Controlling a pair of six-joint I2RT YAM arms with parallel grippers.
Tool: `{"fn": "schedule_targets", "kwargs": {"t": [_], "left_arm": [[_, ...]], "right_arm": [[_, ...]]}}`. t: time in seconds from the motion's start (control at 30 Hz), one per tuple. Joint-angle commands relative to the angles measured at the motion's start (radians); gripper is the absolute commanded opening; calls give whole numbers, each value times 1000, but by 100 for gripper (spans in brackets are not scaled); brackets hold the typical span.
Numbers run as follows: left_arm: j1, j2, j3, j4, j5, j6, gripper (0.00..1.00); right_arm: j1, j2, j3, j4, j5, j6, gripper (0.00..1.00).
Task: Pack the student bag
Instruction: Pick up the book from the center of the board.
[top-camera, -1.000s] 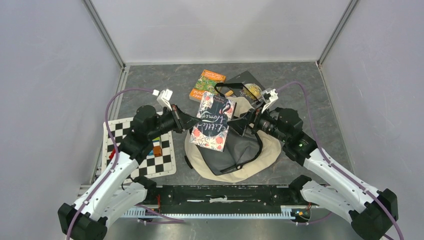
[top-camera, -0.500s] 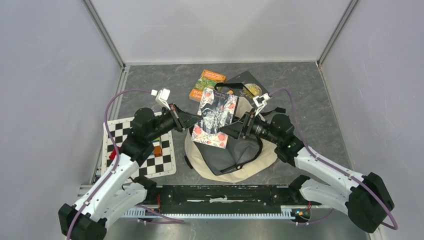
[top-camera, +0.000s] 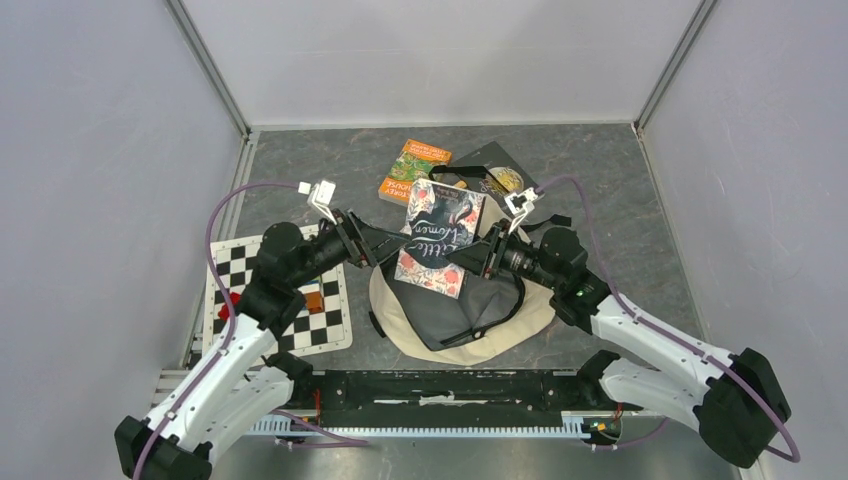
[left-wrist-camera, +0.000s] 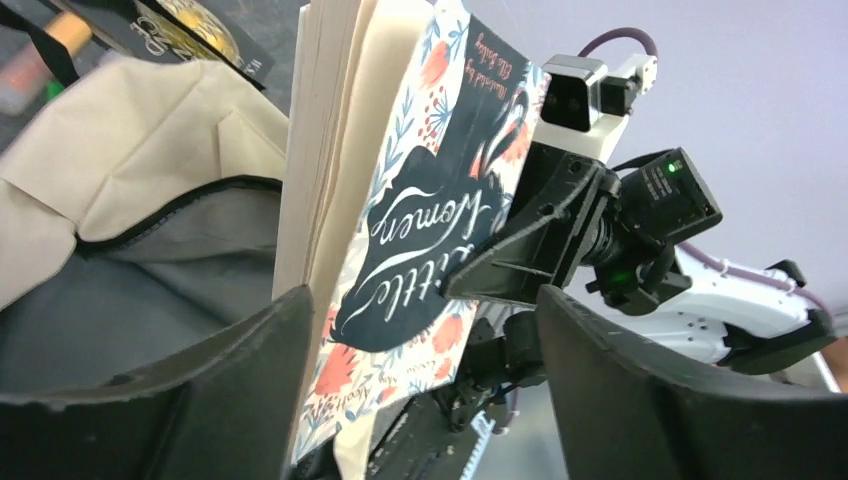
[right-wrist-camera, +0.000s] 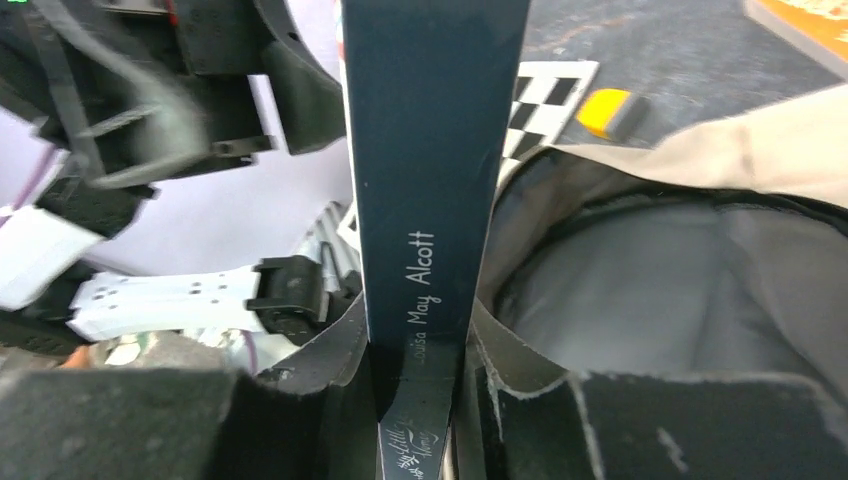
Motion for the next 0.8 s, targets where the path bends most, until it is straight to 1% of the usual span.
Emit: {"fn": "schedule_targets", "kwargs": {"t": [0.0, 0.03, 0.1, 0.23, 0.3, 0.4, 0.5, 0.57, 0.63, 0.77], "left_arm": [[-4, -37, 48, -45, -17, 53, 94], [-4, -35, 54, -57, -15, 60, 99], [-4, -19, 69, -73, 17, 84, 100], [-4, 28, 110, -156, 67, 151, 100], [-4, 44, 118, -161, 102, 163, 100], [-5, 66, 113, -106, 183, 163, 100], [-4, 96, 107, -43, 287, 161, 100], [-5, 108, 94, 15, 363, 128, 100], [-6, 102, 78, 69, 397, 98, 100], [-6, 76, 57, 140, 422, 51, 100]], "right_arm": [[-3, -76, 65, -51, 55, -120, 0], [-4, -94, 66, -62, 54, -139, 0], [-3, -117, 69, -76, 42, -171, 0], [-3, -148, 101, -101, -39, -233, 0], [-3, -164, 113, -111, -72, -254, 0], [-3, -184, 125, -102, -127, -271, 0], [-3, -173, 142, -68, -221, -270, 0], [-3, -157, 157, -59, -274, -269, 0], [-3, -148, 169, -68, -293, -281, 0], [-2, -129, 177, -66, -326, -283, 0]]}}
